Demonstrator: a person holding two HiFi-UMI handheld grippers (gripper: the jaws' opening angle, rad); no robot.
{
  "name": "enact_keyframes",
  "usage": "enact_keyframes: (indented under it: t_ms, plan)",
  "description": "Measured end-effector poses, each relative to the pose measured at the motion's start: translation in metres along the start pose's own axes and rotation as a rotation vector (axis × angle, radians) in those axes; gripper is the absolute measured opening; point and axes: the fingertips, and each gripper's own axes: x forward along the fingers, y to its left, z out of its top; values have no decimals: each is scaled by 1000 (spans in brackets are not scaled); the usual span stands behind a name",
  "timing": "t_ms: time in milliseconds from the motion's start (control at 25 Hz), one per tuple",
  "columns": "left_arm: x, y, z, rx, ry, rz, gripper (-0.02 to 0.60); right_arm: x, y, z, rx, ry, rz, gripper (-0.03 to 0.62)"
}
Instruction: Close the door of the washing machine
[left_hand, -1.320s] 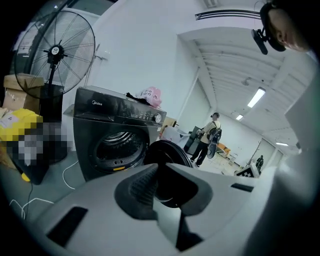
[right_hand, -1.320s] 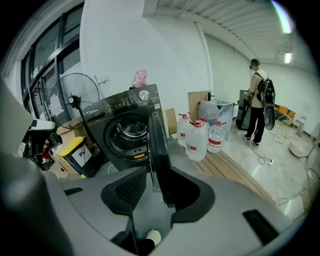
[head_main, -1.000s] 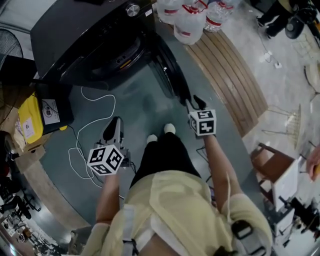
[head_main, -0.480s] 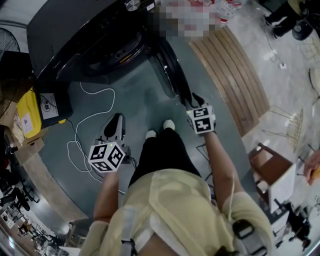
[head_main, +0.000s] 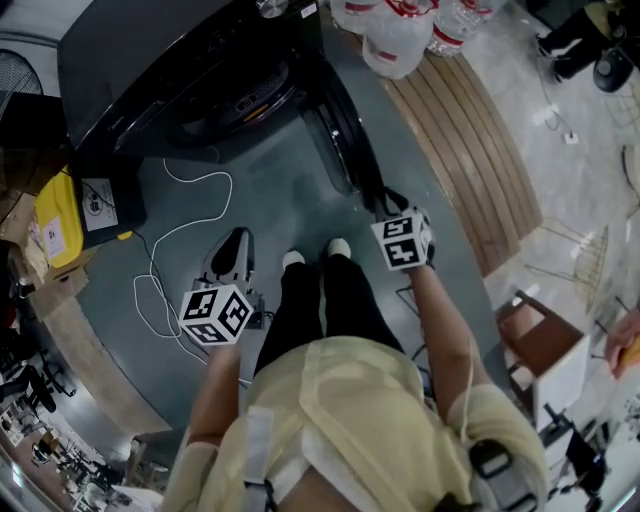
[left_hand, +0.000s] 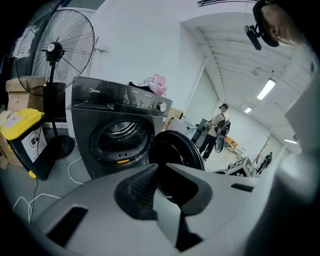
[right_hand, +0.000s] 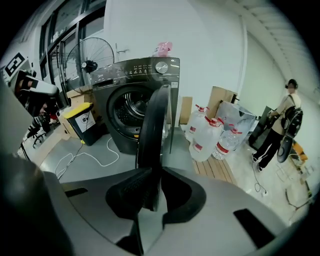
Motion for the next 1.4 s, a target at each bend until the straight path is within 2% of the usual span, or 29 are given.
enact_keyframes:
  t_ms: [520,880,1400]
  plan:
    - [-18,38,-15,-29,-16,2,43,3,44,6,35,42,-7,51]
    - [-46,89,-17,-66,-35,35,43,10,102,18,126,86,-22,51]
    - [-91,185,-17,-143,-71,118,43,35,196,52,212,162,-9,57]
